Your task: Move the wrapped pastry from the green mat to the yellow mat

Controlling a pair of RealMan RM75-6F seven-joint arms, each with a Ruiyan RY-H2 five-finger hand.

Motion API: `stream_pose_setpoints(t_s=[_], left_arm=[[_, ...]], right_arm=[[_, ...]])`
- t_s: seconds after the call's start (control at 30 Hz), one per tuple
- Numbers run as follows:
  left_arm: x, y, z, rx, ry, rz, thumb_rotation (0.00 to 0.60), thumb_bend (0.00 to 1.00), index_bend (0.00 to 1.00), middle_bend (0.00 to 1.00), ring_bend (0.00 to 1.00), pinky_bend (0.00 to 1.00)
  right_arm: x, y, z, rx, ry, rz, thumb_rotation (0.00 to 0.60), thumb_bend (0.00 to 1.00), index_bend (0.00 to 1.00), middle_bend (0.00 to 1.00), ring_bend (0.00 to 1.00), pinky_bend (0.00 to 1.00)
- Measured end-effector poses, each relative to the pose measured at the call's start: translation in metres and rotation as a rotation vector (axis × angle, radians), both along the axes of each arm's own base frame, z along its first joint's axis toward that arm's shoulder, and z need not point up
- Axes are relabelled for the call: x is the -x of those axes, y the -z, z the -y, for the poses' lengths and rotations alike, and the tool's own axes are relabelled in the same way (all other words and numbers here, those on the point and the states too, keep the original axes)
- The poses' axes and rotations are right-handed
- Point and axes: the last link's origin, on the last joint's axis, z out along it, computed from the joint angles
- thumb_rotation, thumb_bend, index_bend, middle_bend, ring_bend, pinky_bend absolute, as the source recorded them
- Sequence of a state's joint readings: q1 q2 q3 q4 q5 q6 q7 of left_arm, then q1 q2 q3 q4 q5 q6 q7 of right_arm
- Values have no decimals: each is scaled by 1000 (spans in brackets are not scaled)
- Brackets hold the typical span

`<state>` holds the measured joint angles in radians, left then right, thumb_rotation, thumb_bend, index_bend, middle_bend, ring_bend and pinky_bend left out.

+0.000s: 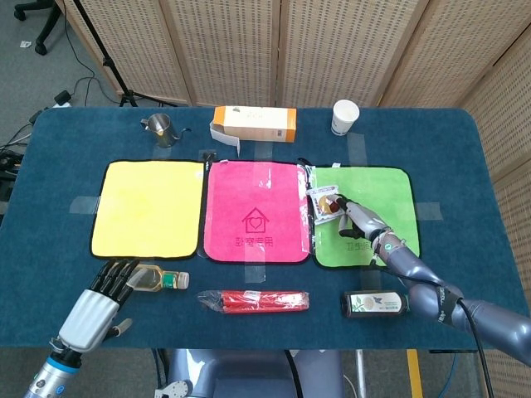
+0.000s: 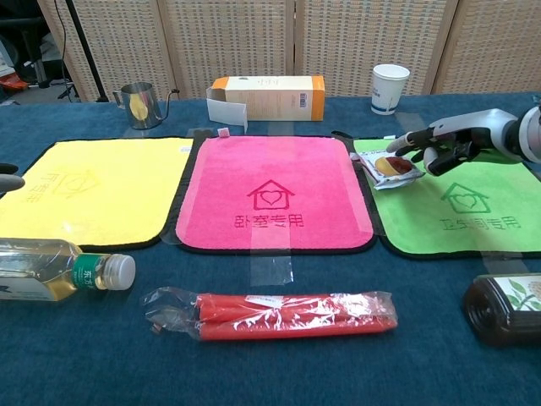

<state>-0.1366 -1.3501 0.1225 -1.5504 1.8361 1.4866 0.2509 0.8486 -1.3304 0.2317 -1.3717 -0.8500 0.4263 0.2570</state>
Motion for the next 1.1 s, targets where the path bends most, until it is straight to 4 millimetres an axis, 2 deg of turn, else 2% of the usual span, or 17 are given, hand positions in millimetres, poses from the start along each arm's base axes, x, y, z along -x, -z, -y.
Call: stream_pose_setpoints(t_s=[0.53, 1.1], left_arm=[[0, 2, 1, 12, 6, 0, 600, 93, 0, 0, 0, 0], [0, 2, 2, 21, 8, 1, 600, 93, 0, 0, 0, 0]], right_arm=[[-29, 23, -13, -81, -89, 11, 600, 999, 53, 0, 0, 0], [-62, 39, -25, -129, -170, 26, 600, 998, 53, 0, 0, 0]])
